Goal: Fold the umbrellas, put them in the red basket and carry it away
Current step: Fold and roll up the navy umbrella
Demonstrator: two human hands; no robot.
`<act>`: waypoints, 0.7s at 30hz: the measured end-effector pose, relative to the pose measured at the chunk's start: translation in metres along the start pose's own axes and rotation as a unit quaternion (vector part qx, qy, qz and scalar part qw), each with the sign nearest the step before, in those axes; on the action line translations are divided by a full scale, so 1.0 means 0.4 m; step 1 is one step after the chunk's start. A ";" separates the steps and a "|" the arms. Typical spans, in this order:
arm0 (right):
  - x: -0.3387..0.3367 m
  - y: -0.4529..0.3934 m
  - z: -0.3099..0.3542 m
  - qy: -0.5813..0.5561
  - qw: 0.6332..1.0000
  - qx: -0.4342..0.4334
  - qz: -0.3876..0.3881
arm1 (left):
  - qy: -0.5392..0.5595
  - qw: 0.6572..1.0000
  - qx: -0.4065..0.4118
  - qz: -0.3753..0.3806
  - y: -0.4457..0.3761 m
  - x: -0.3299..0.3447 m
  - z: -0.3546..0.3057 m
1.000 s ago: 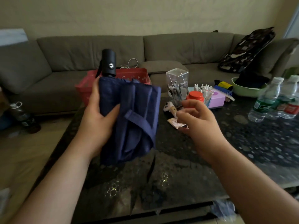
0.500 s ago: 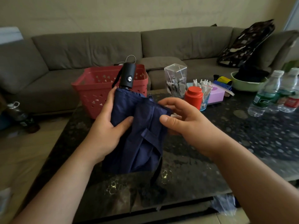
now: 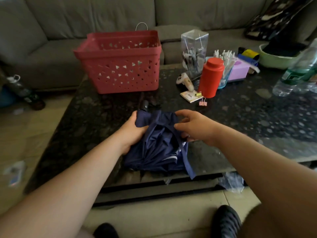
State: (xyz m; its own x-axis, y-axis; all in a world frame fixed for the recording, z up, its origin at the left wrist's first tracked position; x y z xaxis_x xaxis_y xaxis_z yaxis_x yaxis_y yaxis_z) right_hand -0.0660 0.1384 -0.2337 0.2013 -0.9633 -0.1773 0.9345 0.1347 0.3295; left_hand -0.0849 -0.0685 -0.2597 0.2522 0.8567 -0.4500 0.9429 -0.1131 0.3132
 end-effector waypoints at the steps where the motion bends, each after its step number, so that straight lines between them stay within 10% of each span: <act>1: -0.001 -0.004 -0.001 0.011 1.000 0.000 -0.003 | -0.070 0.997 0.008 -0.020 -0.006 -0.018 0.003; 11: -0.020 -0.001 0.074 0.077 0.991 -0.095 -0.060 | -0.432 0.896 -0.022 -0.099 -0.005 -0.070 0.020; 21: -0.018 -0.050 0.100 0.090 0.987 -0.105 -0.077 | -0.267 0.957 0.091 -0.068 0.047 -0.145 -0.036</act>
State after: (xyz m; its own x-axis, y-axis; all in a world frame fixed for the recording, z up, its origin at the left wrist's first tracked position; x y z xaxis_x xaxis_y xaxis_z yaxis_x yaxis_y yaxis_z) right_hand -0.0978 0.1336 -0.2019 0.0833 -0.9220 -0.3782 0.9946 0.0533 0.0892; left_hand -0.0847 -0.1129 -0.2156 0.1540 0.4965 -0.8543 0.9849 -0.1461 0.0927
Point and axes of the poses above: each hand's wrist, its own y-axis away from the middle knuckle, its own x-axis out of the palm, z = x × y, the point moved 10 cm from there along -y, towards the middle knuckle, and after that the axes turned 11 degrees about -y, right-handed, at the moved point
